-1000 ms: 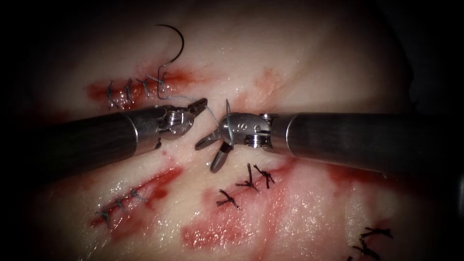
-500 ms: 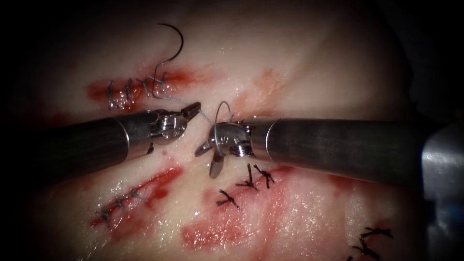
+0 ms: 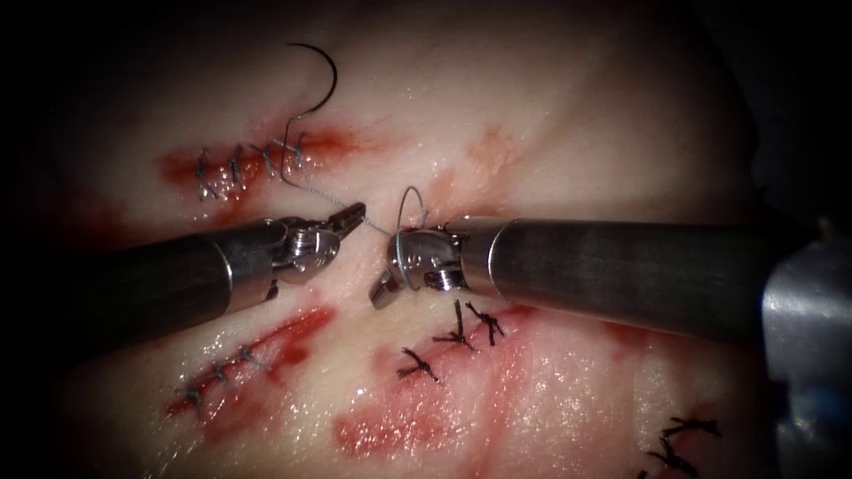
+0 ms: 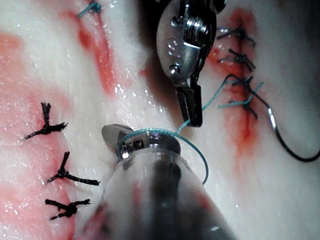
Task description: Wound Closure
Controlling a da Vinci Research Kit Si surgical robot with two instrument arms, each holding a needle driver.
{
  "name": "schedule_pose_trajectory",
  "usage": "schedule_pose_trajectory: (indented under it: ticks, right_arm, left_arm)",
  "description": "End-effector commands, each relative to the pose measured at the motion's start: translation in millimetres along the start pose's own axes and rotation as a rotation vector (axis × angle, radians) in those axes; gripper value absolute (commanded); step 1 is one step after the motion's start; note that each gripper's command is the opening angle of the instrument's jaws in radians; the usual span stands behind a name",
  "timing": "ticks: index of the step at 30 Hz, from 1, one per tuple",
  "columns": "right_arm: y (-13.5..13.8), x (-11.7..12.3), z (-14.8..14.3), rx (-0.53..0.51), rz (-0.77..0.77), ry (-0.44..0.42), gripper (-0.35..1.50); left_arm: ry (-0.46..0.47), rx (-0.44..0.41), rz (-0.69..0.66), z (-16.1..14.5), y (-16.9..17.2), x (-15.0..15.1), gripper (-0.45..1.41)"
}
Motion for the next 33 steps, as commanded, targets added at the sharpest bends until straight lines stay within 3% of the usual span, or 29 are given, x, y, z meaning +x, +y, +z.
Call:
schedule_pose_trajectory:
  ticks: [1, 6, 7, 10, 13, 18, 23, 26, 33]
  right_arm:
    - [1.0, 0.0, -0.1, -0.002, -0.004, 0.022, -0.35]
    - [1.2, -2.1, -3.1, 0.002, 0.061, 0.177, -0.35]
    - [1.2, -2.1, -3.1, 0.002, 0.061, 0.177, -0.35]
    - [1.4, -3.2, -5.0, 0.006, 0.104, 0.310, -0.35]
    - [1.6, -3.4, -5.6, 0.006, 0.115, 0.362, -0.35]
    - [2.4, -4.0, -6.2, -0.011, 0.131, 0.392, -0.35]
    - [3.5, -5.5, -7.0, -0.044, 0.164, 0.434, -0.35]
    - [4.1, -6.7, -7.8, -0.073, 0.182, 0.457, -0.35]
    - [5.3, -7.9, -8.5, -0.101, 0.198, 0.479, -0.35]
  left_arm:
    - [-0.001, 0.003, 0.000, 0.6, -0.2, 0.3, -0.45]
    - [-0.028, 0.004, 0.010, -1.1, 2.0, 0.0, -0.45]
    - [-0.028, 0.004, 0.010, -1.1, 2.0, 0.0, -0.45]
    - [-0.042, -0.009, 0.011, -1.4, 4.0, 0.0, -0.45]
    - [-0.050, -0.017, 0.011, -1.5, 4.9, 0.0, -0.45]
    - [-0.060, -0.033, 0.011, -2.3, 6.7, 0.5, -0.45]
    - [-0.066, -0.038, 0.004, -6.1, 8.6, 1.4, -0.45]
    - [-0.077, -0.043, 0.001, -9.9, 10.2, 1.6, -0.45]
    - [-0.080, -0.050, -0.003, -14.2, 11.4, 0.5, -0.45]
